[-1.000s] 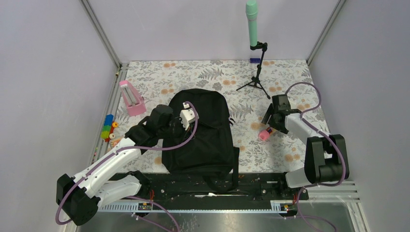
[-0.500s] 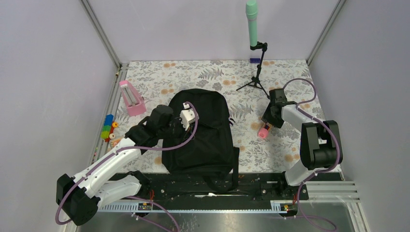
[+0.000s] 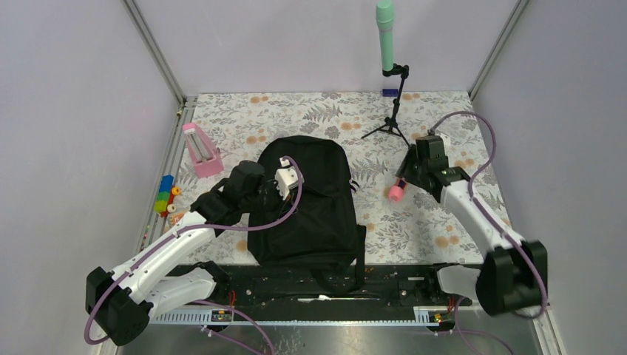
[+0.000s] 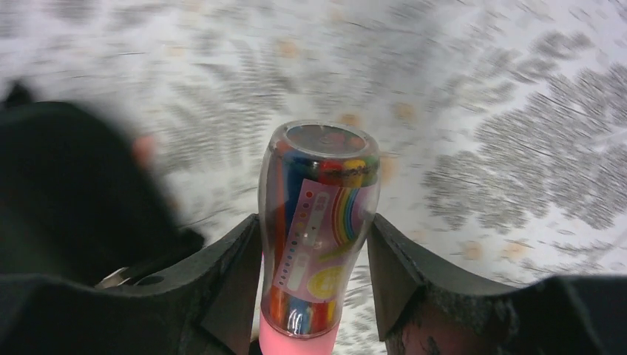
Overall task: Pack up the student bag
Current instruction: Pick up the stationery from the center of the board, then place the stationery in the student bag, then move the student bag to the center of the board.
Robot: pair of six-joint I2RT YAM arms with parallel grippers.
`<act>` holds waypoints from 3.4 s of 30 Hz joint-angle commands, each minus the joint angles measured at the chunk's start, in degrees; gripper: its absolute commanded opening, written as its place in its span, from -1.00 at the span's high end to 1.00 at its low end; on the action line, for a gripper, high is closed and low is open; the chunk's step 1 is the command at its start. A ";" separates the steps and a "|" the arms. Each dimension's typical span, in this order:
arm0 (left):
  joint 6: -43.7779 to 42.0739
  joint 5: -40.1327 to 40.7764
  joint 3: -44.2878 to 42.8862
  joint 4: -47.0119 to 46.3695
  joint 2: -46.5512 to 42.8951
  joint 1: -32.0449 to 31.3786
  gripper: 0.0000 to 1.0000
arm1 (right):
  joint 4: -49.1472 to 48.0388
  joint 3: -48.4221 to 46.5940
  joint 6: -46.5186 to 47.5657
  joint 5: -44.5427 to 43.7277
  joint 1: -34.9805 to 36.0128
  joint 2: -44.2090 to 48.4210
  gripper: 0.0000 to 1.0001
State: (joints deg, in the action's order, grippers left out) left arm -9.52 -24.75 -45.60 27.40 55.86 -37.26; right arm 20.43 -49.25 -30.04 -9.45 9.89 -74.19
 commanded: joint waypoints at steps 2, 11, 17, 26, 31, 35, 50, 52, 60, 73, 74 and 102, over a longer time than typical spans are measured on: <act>-0.50 -1.11 -1.63 -0.24 -1.23 -0.61 1.00 | -7.55 -2.16 -2.20 -0.74 10.93 10.37 0.64; -0.49 -0.99 -1.68 -0.07 -1.36 -0.60 1.00 | -32.56 -3.23 1.47 -2.87 29.89 5.87 0.72; -0.58 -0.99 -1.77 0.02 -1.50 -0.63 1.00 | -43.66 -5.14 4.38 -4.01 35.43 0.18 0.71; -0.50 -1.13 -1.94 0.28 -1.18 -0.58 1.00 | -49.03 -8.05 8.42 3.59 38.72 -6.34 0.71; -0.63 -0.51 -1.94 0.29 -1.50 -0.61 1.00 | -48.90 -5.93 11.22 9.14 40.38 -7.85 0.70; -0.72 0.16 -2.02 0.28 -1.60 -0.62 1.00 | -48.32 -3.38 12.20 16.08 40.65 -7.66 0.69; -0.68 1.21 -1.87 0.37 -2.05 -0.56 1.00 | -25.29 -9.27 22.00 28.81 40.48 -8.98 0.68; -0.68 1.27 -1.86 0.38 -1.95 -0.62 1.00 | -21.43 -11.55 23.22 30.19 40.18 -10.11 0.66; -0.76 1.37 -1.83 0.37 -1.97 -0.63 1.00 | -10.50 -16.52 28.59 34.51 39.06 -10.54 0.41; -0.77 1.15 -1.86 0.38 -1.32 -0.63 1.00 | -22.30 -9.36 22.54 35.91 36.05 -4.36 -0.47; -0.76 1.19 -1.86 0.38 -1.36 -0.63 1.00 | -22.95 -9.04 22.13 35.80 35.93 -4.10 -0.48; 16.39 6.50 -4.77 -8.48 -3.86 6.39 -0.94 | -14.94 -7.35 8.08 7.49 23.51 -7.44 -0.65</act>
State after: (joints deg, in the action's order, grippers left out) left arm -3.27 -19.29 -47.55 27.90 55.18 -33.82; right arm 4.95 -54.19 -20.73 -2.00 33.32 -79.22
